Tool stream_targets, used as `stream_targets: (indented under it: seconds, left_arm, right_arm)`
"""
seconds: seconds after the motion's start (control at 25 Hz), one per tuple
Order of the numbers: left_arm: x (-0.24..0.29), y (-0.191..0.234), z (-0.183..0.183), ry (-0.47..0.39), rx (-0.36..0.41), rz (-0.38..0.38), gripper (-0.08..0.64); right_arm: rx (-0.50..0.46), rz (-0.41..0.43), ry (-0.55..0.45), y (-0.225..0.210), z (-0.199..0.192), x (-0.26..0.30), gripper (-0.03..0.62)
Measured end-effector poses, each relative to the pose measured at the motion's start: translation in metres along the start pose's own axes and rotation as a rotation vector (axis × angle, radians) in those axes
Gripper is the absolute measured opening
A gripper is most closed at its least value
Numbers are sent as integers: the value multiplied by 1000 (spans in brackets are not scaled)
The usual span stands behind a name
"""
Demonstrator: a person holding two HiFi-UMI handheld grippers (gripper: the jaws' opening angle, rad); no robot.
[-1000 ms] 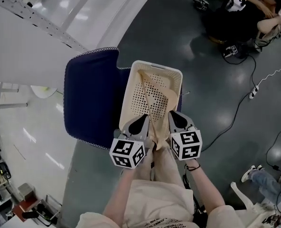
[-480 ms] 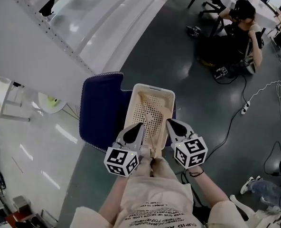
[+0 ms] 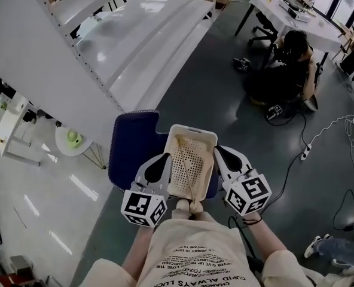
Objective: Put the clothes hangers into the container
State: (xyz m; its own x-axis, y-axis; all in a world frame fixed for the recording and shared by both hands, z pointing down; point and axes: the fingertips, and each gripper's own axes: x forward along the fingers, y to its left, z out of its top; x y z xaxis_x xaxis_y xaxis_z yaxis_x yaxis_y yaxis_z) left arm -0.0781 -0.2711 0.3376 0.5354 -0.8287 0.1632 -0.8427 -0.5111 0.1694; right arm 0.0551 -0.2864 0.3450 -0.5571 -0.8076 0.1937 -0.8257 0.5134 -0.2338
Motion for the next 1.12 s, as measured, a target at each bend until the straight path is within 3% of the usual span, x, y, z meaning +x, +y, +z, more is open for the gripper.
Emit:
stream_targets:
  seconds: [0.44,1.12]
  left_arm:
    - [-17,16,64,-135,98,78,23]
    - [-24,23,71,-158,122,116,23]
  right_arm:
    - [-34,-1,-152,-3,62,-13,3]
    - [-49,-40,-224,-12,79,-28,2]
